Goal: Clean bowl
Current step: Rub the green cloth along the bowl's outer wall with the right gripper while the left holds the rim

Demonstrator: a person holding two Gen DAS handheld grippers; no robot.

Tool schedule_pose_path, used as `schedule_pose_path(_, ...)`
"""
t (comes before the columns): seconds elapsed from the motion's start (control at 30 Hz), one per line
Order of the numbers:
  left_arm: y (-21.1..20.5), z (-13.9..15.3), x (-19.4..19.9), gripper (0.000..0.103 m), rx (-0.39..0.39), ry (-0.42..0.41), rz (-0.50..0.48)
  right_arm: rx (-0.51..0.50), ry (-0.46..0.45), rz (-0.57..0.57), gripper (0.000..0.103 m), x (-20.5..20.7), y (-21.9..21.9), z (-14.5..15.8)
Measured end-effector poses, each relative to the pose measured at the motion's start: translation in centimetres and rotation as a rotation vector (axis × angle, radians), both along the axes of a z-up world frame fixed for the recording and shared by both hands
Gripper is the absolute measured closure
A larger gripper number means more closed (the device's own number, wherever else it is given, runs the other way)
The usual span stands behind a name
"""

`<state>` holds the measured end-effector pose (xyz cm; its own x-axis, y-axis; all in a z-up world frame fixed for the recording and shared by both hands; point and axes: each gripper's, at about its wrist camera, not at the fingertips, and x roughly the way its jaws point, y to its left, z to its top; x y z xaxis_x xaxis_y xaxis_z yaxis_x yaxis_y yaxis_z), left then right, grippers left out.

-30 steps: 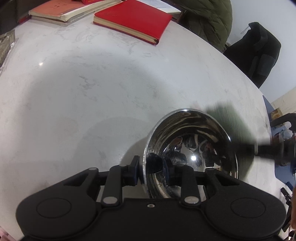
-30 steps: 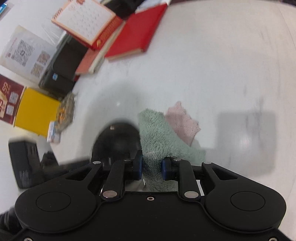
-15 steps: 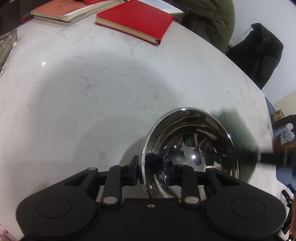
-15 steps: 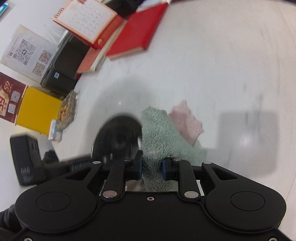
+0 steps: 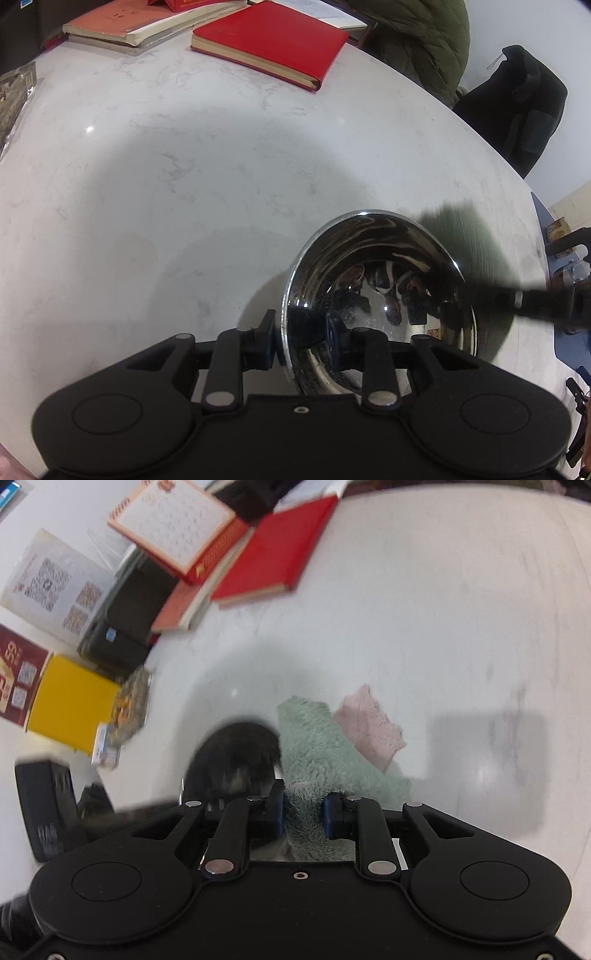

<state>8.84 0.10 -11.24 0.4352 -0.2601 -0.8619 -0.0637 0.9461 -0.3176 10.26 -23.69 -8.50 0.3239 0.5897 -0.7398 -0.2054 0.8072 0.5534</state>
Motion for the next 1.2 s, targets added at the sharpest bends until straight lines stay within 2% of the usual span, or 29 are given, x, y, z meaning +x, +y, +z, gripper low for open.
schedule_pose_path(0.1, 0.1, 0.0, -0.1, 0.077, -0.002, -0.004, 0.01, -0.007, 0.01, 0.003, 0.083, -0.8, -0.1, -0.2)
schedule_pose_path(0.23, 0.1, 0.0, -0.4, 0.077, -0.001, -0.019, 0.014, 0.031, 0.082, -0.021, 0.083, -3.1, -0.9, -1.8)
schedule_pose_path(0.33, 0.4, 0.2, -0.6, 0.08, -0.021, -0.007, 0.014, 0.047, 0.081, -0.053, 0.083, -3.3, -1.2, -2.0)
schedule_pose_path(0.53, 1.2, 2.4, 0.0, 0.08, 0.005, -0.093, -0.021, 0.051, 0.066, -0.046, 0.083, -2.9, -1.4, -1.8)
schedule_pose_path(0.6, 1.2, 2.1, 0.2, 0.091, 0.021, -0.074, -0.019, 0.046, 0.065, -0.042, 0.083, -2.8, -1.2, -1.9)
schedule_pose_path(0.67, 1.6, 1.6, -0.3, 0.094, 0.009, -0.043, -0.005, 0.036, 0.056, -0.037, 0.083, -2.3, -1.0, -1.8)
schedule_pose_path(0.8, 1.9, 1.2, -1.8, 0.091, -0.002, -0.006, 0.008, 0.047, 0.037, -0.01, 0.083, -0.7, -0.6, -1.6)
schedule_pose_path(0.93, 1.5, 1.7, -2.2, 0.088, 0.021, 0.015, -0.037, 0.012, 0.013, 0.031, 0.083, 0.4, 0.4, -1.1)
schedule_pose_path(1.1, 2.1, 2.4, -0.6, 0.083, 0.039, -0.015, -0.053, -0.001, 0.005, 0.061, 0.083, 0.1, 0.6, -0.3)
schedule_pose_path(1.2, 1.9, 1.6, 0.9, 0.083, 0.033, -0.005, -0.066, -0.009, 0.004, 0.074, 0.083, -0.1, 0.7, -0.1)
